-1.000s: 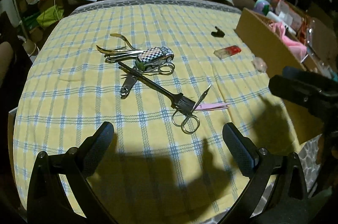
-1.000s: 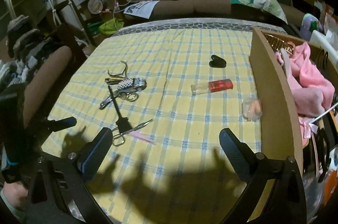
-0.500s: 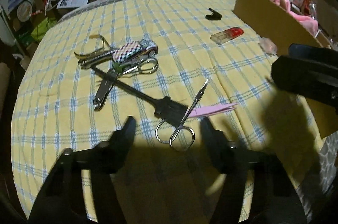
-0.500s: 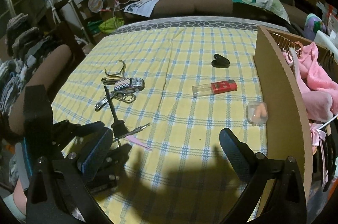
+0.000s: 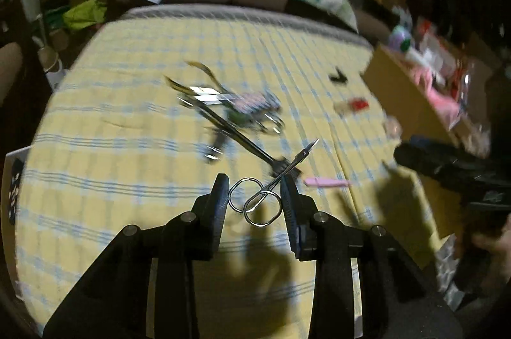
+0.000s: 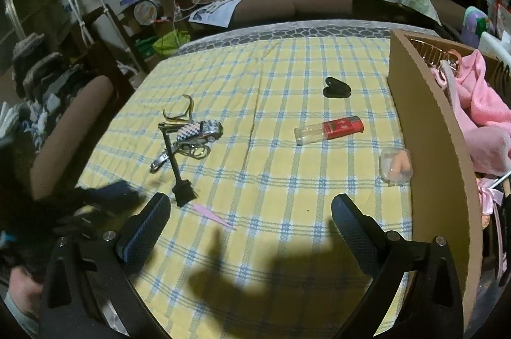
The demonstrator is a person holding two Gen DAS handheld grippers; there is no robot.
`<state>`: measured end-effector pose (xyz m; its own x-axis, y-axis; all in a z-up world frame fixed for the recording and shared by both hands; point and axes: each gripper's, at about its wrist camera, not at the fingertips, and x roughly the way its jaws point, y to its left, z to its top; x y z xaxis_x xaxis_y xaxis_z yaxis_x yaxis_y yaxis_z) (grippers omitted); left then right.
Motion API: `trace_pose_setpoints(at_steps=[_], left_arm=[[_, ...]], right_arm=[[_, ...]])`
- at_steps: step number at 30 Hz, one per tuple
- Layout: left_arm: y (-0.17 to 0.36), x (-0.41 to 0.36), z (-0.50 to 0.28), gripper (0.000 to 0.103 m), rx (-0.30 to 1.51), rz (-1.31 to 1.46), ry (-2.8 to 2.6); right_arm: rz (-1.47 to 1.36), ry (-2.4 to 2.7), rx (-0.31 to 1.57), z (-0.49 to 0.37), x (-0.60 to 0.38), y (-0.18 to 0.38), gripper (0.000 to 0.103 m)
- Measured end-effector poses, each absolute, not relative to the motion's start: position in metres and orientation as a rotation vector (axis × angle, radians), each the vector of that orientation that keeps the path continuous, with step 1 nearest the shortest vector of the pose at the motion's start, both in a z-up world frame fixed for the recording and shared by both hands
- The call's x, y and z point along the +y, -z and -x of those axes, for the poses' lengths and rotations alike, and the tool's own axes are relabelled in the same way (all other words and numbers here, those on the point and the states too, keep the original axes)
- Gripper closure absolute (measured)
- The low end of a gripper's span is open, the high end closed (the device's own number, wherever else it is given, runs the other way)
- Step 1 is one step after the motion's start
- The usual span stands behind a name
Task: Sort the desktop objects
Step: 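Grasp silver scissors with left tool while right tool grasps black comb, then carry scissors and comb into cardboard box and open both tools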
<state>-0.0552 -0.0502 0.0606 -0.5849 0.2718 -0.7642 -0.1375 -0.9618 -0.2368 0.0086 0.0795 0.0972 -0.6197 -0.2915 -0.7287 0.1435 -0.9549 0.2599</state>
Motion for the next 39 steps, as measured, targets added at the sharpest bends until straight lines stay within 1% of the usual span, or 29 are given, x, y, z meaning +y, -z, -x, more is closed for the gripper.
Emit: trace_pose_setpoints(at_steps=[5, 8, 10, 11, 12, 13, 14, 15, 16, 17, 18, 19, 20, 22, 23, 24, 26, 29, 33, 36, 38, 39], left_arm=[[-0.072, -0.103, 0.055, 0.072, -0.389, 1.274, -2.671], [-0.074, -0.121, 0.058, 0.072, -0.464, 1.269, -2.693], [-0.076, -0.128, 0.061, 0.072, -0.5, 1.256, -2.698], [-0.077, -0.128, 0.062, 0.072, -0.508, 1.252, -2.699], [-0.077, -0.129, 0.063, 0.072, -0.514, 1.249, -2.698], [-0.078, -0.13, 0.064, 0.072, -0.52, 1.249, -2.696], [-0.078, -0.131, 0.065, 0.072, -0.524, 1.253, -2.691], [-0.076, -0.131, 0.067, 0.072, -0.529, 1.257, -2.685], [-0.075, -0.13, 0.069, 0.072, -0.53, 1.261, -2.682], [-0.074, -0.13, 0.069, 0.072, -0.53, 1.264, -2.678], [-0.074, -0.13, 0.071, 0.072, -0.532, 1.267, -2.673], [-0.073, -0.13, 0.072, 0.072, -0.535, 1.27, -2.668], [-0.073, -0.129, 0.073, 0.072, -0.536, 1.27, -2.663], [-0.073, -0.129, 0.075, 0.072, -0.532, 1.267, -2.66], [-0.074, -0.129, 0.076, 0.072, -0.533, 1.266, -2.658], [-0.074, -0.128, 0.076, 0.072, -0.535, 1.264, -2.657], [-0.074, -0.127, 0.075, 0.072, -0.539, 1.26, -2.654], [-0.076, -0.123, 0.074, 0.072, -0.538, 1.255, -2.647], [-0.081, -0.11, 0.068, 0.072, -0.528, 1.242, -2.626], [-0.088, -0.082, 0.062, 0.072, -0.485, 1.238, -2.589], [-0.1, -0.05, 0.057, 0.072, -0.425, 1.214, -2.561], [-0.104, -0.037, 0.055, 0.072, -0.425, 1.204, -2.541]], right_arm=[[-1.194, 2.581, -0.265, -0.002, 0.066, -0.093, 0.0], [-1.177, 2.545, -0.204, 0.003, 0.043, -0.088, 0.001], [-1.168, 2.518, -0.134, 0.01, 0.022, -0.083, 0.004], [-1.16, 2.502, -0.086, 0.014, 0.01, -0.079, 0.01], [-1.157, 2.491, -0.055, 0.017, 0.002, -0.076, 0.013], [-1.154, 2.474, -0.016, 0.02, -0.008, -0.072, 0.021], [-1.156, 2.458, 0.025, 0.022, -0.016, -0.067, 0.025], [-1.166, 2.446, 0.09, 0.025, -0.026, -0.06, 0.033], [-1.172, 2.436, 0.125, 0.026, -0.032, -0.054, 0.038], [-1.181, 2.422, 0.175, 0.028, -0.039, -0.048, 0.042], [-1.188, 2.413, 0.202, 0.028, -0.043, -0.043, 0.045], [-1.194, 2.407, 0.225, 0.028, -0.045, -0.039, 0.051], [-1.187, 2.411, 0.25, 0.027, -0.046, -0.036, 0.052], [-1.168, 2.417, 0.237, 0.028, -0.042, -0.036, 0.064], [-1.171, 2.418, 0.221, 0.029, -0.039, -0.036, 0.069], [-1.177, 2.42, 0.194, 0.03, -0.035, -0.037, 0.08], [-1.2, 2.399, 0.117, 0.034, -0.027, -0.039, 0.08], [-1.215, 2.4, 0.077, 0.031, -0.018, -0.047, 0.08], [-1.2, 2.433, 0.001, 0.017, 0.001, -0.077, 0.08], [-1.162, 2.489, -0.029, -0.002, 0.029, -0.111, 0.08], [-1.138, 2.528, -0.048, -0.015, 0.05, -0.13, 0.08], [-1.123, 2.563, -0.055, -0.023, 0.066, -0.143, 0.08]])
